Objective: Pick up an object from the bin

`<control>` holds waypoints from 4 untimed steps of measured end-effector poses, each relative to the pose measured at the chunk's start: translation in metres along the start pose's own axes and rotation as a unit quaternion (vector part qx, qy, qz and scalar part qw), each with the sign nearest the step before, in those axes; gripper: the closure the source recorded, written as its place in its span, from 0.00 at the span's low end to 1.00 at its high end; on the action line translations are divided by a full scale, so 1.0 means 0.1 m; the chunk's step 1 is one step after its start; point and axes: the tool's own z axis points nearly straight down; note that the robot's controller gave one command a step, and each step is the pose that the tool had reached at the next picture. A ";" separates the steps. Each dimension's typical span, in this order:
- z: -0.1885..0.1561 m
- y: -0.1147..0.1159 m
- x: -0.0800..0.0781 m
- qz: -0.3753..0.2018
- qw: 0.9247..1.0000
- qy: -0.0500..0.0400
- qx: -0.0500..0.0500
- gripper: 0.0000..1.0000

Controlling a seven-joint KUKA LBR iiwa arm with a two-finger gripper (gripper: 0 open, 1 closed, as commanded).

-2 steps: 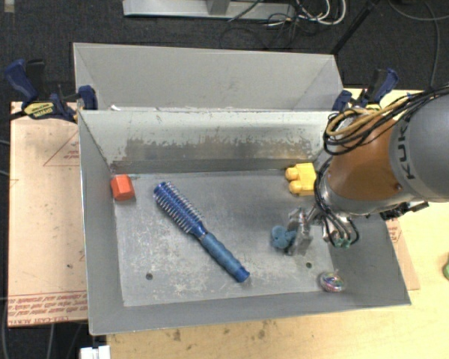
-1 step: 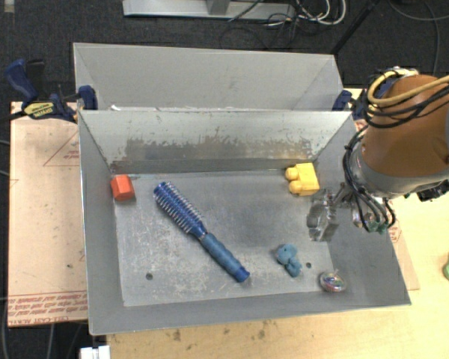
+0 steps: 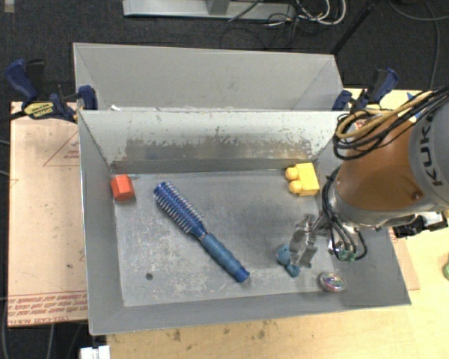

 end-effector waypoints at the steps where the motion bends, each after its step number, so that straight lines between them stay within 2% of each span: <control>1: -1.68 0.30 -0.09 -0.024 1.000 -0.009 -0.001 1.00; 2: -0.82 0.43 -0.37 0.032 0.999 -0.001 0.000 1.00; 3: -0.86 0.43 -0.38 0.032 0.999 -0.004 0.000 0.00; 4: -0.21 0.17 -0.13 -0.005 1.000 0.000 0.001 0.00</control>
Offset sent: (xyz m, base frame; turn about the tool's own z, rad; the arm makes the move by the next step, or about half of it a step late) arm 0.0153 0.0254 0.1636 -0.0433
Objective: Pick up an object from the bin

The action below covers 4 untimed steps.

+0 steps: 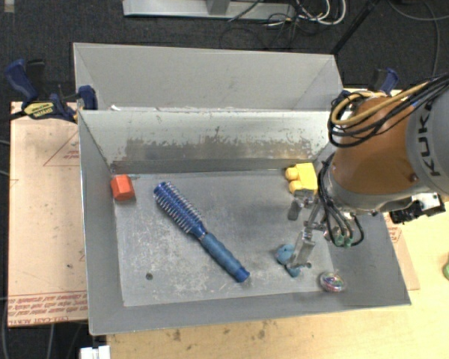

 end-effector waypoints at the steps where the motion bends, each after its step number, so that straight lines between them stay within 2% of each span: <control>1: 0.96 -0.15 -0.02 -0.093 0.996 -0.001 0.000 0.00; 2: 0.93 -0.14 -0.03 -0.093 0.996 -0.003 -0.001 1.00; 3: -0.65 -0.41 -0.13 -0.106 0.994 -0.009 0.000 1.00; 4: -0.41 -0.42 -0.55 -0.117 0.993 -0.006 0.000 1.00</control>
Offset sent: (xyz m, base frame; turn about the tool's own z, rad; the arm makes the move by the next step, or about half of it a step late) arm -0.0015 -0.0149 -0.0927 -0.1888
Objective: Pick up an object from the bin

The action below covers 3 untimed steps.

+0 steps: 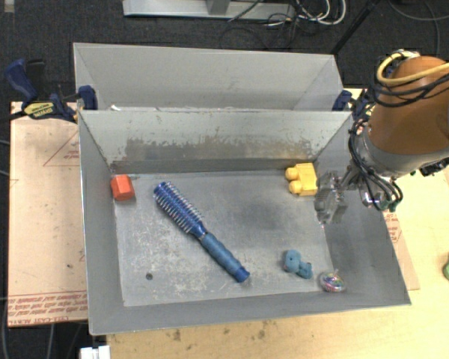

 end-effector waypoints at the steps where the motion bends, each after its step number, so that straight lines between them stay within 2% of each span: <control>1: -0.01 0.01 0.02 0.000 1.000 0.001 -0.001 0.00; 2: 1.38 -0.03 0.22 -0.041 0.999 0.005 -0.001 0.00; 3: 1.32 0.07 0.58 -0.223 0.975 -0.001 -0.001 0.00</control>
Offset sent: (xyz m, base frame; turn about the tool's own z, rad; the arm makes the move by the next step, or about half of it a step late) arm 0.0000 0.0000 0.0000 0.0000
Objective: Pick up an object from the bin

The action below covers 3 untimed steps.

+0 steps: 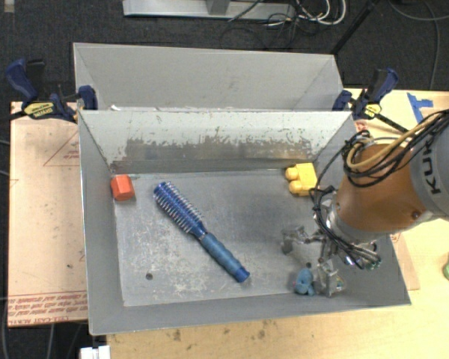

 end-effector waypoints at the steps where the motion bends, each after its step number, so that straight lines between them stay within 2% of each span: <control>1: -0.01 0.22 0.05 -0.277 0.961 -0.003 0.001 0.00; 2: 0.00 0.21 0.08 -0.275 0.961 0.001 -0.001 1.00; 3: -1.14 0.12 -0.04 -0.257 0.966 -0.001 0.002 1.00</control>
Offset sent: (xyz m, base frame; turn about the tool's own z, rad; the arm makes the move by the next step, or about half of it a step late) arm -0.0171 0.0150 -0.0006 -0.5597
